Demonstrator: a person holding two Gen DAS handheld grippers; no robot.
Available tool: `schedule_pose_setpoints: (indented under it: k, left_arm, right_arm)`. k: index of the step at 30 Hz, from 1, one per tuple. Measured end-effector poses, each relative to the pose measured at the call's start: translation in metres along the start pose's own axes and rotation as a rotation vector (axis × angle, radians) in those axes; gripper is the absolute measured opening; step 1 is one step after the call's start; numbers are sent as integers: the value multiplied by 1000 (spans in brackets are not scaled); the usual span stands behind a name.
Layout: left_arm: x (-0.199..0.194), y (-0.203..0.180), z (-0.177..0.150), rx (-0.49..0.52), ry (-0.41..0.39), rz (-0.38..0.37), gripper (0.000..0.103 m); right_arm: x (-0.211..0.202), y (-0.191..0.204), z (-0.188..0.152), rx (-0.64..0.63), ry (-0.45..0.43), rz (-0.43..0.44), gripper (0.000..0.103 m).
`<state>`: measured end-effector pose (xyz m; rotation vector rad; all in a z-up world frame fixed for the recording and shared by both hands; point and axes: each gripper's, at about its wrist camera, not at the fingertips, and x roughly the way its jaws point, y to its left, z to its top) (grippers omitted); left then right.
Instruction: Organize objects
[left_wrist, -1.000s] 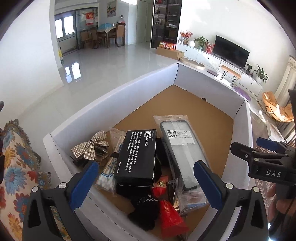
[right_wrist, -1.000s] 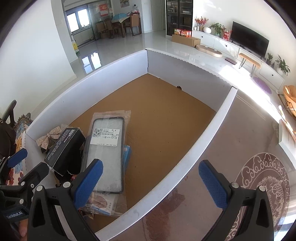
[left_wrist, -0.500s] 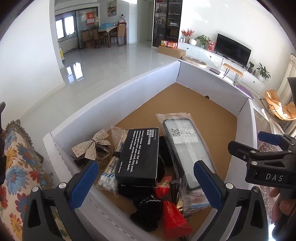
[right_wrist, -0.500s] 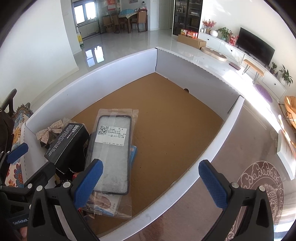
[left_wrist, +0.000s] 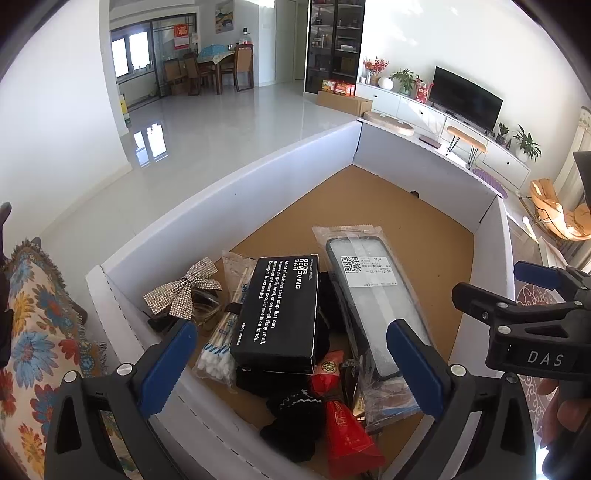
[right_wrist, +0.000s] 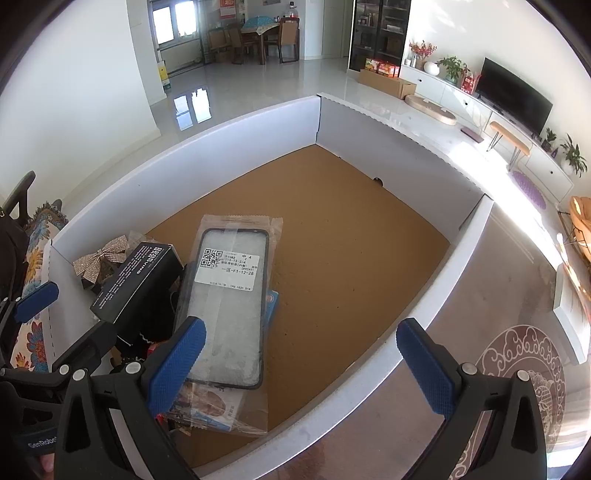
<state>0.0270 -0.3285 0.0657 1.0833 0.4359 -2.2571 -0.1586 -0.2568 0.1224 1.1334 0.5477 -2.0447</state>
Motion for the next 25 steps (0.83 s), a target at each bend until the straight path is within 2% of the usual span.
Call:
schedule_pose_setpoints:
  k: [19,21,25]
  left_arm:
    - [-2,-1,2,-6,-6,-2,103]
    - [-4,0,3,-12,-18,-8,103]
    - [-10,-2,3,-11,-61,32,103]
  right_arm:
    - [-4,-1,2,3,-11,1,103]
    - [-3,-2,2,5,-10,0,103]
    - [-3,-3,2,8,-13,1,103]
